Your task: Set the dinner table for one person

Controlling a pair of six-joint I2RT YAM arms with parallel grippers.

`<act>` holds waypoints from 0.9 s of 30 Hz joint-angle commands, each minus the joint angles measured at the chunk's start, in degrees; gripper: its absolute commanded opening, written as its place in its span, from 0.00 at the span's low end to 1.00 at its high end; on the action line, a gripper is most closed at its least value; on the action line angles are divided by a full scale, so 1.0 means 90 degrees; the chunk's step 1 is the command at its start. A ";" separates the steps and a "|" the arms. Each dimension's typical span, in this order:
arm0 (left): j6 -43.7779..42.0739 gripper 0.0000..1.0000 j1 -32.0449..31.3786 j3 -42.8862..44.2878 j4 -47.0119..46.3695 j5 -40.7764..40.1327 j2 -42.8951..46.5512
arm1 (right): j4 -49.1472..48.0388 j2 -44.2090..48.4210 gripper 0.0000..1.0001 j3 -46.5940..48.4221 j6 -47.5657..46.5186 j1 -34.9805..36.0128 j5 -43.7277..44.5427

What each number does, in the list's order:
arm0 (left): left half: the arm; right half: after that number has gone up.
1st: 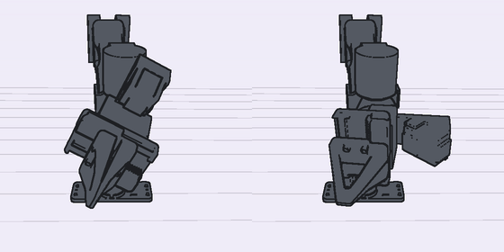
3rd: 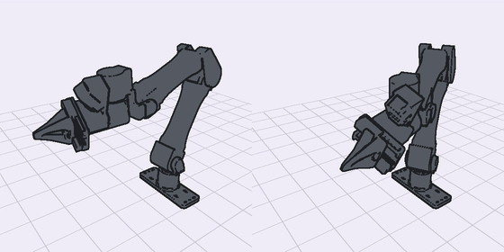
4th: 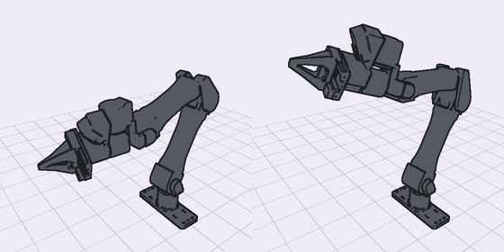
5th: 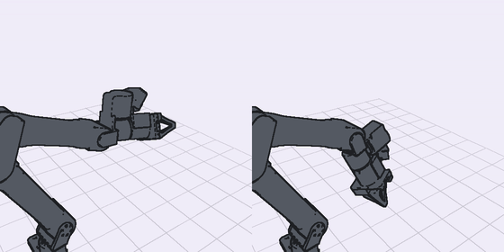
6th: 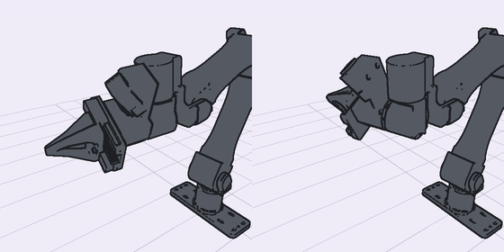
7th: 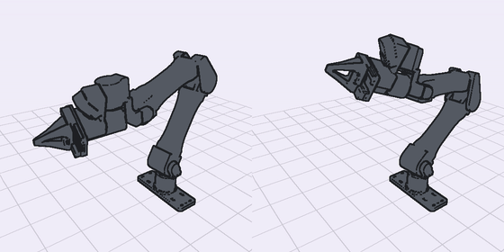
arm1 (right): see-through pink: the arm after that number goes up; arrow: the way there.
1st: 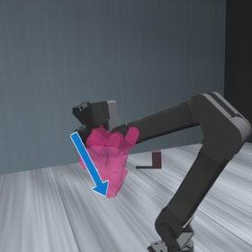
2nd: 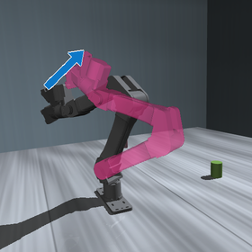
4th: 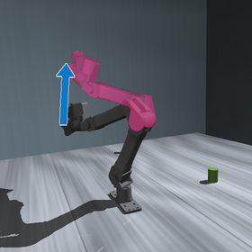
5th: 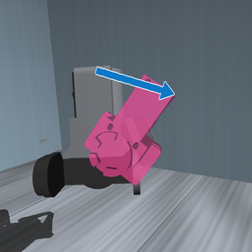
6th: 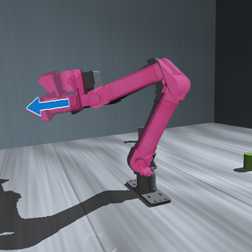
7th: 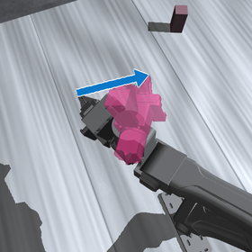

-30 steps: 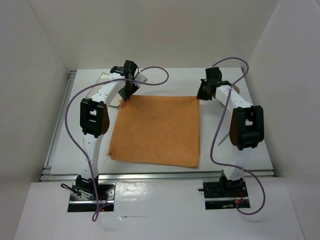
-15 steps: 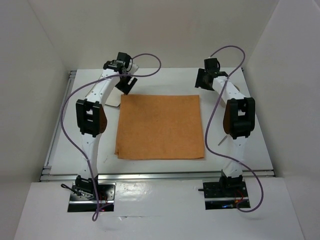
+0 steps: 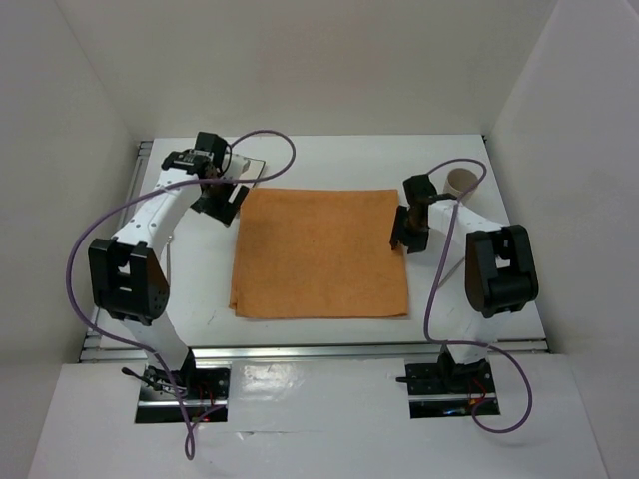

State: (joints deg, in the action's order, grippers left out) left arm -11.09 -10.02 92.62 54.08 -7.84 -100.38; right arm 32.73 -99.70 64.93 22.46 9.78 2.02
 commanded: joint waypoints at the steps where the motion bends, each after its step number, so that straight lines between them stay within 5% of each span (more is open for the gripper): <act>1: 0.0304 0.86 0.0097 -0.0631 -0.0139 0.0509 0.0419 | -0.0481 0.0228 0.51 -0.0377 0.0259 0.0046 -0.0390; 7: 0.0246 0.86 0.0390 -0.1131 -0.0140 0.0567 0.0840 | -0.0873 -0.0045 0.29 -0.0506 0.0259 -0.0013 -0.0449; 8: 0.0246 0.86 0.0517 -0.1198 -0.0140 0.0568 0.0899 | -0.0786 -0.0103 0.16 -0.0505 0.0259 -0.0071 -0.0324; 11: 0.0246 0.86 0.0596 -0.1394 -0.0199 0.0714 0.1103 | -0.0639 0.0023 0.00 -0.0437 0.0259 -0.0129 0.0184; 15: 0.0246 0.86 0.0654 -0.1473 -0.0316 0.0782 0.1104 | -0.0395 0.0325 0.00 -0.0310 0.0123 -0.0276 0.0381; 16: 0.0246 0.86 0.0654 -0.1473 -0.0432 0.0870 0.1046 | -0.0462 0.0326 0.01 -0.0310 0.0064 -0.0276 0.0236; 18: 0.0469 0.84 0.0723 -0.1415 -0.0714 0.1007 0.0968 | -0.0540 0.0384 0.19 -0.0368 0.0005 -0.0276 -0.0175; 19: 0.0548 0.84 0.0781 -0.1327 -0.0861 0.1065 0.0900 | -0.0541 0.0384 0.31 -0.0368 0.0005 -0.0276 -0.0176; 20: 0.0636 0.84 0.0781 -0.1326 -0.1027 0.1066 0.0899 | -0.0541 0.0384 0.59 -0.0368 0.0005 -0.0276 -0.0176; 24: 0.1463 0.81 0.1229 -0.0829 -0.1488 0.1581 0.0588 | -0.0414 0.0569 0.68 -0.0164 0.0073 -0.0276 -0.0176; 27: 0.2129 0.78 0.1990 -0.0633 -0.1731 0.3526 0.0129 | -0.0326 0.0823 0.68 0.0080 0.0073 -0.0276 -0.0107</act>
State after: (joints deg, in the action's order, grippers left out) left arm -0.10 2.90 84.84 43.22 8.45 -96.49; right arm 30.15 -97.12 61.49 23.31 7.60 0.19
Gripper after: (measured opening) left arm 0.785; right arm 0.682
